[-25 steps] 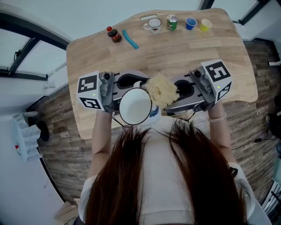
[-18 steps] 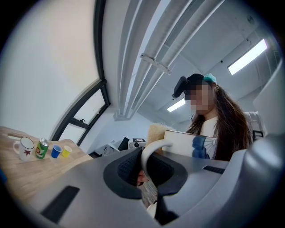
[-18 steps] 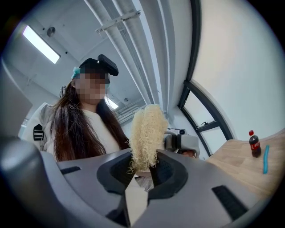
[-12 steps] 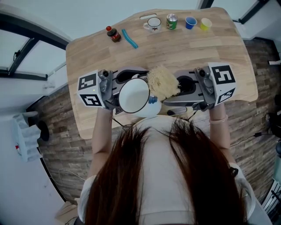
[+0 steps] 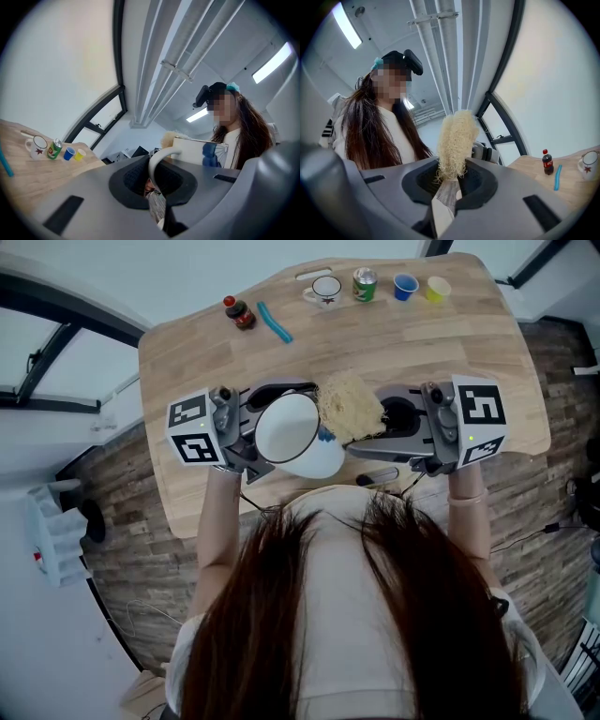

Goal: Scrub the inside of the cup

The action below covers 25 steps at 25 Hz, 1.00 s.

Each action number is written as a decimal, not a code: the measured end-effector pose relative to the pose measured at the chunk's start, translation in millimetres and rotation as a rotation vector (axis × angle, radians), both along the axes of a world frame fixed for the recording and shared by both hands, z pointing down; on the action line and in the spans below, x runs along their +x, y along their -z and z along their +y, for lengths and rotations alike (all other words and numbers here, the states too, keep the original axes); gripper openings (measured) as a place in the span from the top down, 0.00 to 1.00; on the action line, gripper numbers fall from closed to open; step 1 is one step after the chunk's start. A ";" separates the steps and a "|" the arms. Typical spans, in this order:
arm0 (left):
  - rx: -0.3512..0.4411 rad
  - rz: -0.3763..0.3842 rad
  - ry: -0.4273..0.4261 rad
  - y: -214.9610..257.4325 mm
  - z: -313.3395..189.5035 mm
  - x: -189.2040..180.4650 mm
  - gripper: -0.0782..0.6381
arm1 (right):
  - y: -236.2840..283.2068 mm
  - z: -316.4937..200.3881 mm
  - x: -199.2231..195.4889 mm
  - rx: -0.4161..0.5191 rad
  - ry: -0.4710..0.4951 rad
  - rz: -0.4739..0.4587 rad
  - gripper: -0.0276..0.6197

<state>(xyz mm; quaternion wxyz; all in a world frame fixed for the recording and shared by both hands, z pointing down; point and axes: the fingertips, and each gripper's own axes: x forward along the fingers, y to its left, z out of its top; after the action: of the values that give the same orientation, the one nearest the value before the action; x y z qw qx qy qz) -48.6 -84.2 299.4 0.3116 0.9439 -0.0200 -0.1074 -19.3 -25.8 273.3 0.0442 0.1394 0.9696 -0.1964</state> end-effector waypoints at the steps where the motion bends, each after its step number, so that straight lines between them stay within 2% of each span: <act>1: -0.006 -0.001 0.003 -1.3 -0.6 -0.2 0.86 | -0.8 -0.3 -0.1 0.002 -0.005 0.002 0.84; 12: -0.070 -0.006 0.043 -6.4 -8.0 -2.2 0.86 | -1.1 -4.2 0.6 0.054 -0.084 0.024 0.84; 25: -0.128 -0.051 0.124 -10.8 -19.2 -6.8 0.86 | 0.0 -9.1 1.3 0.145 -0.221 0.080 0.84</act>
<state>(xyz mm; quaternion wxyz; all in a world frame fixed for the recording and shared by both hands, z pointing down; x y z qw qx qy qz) -55.4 -103.3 310.2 0.3633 0.9215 -0.0931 -0.1007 -18.1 -34.9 273.3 0.0169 0.0266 0.9916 -0.1253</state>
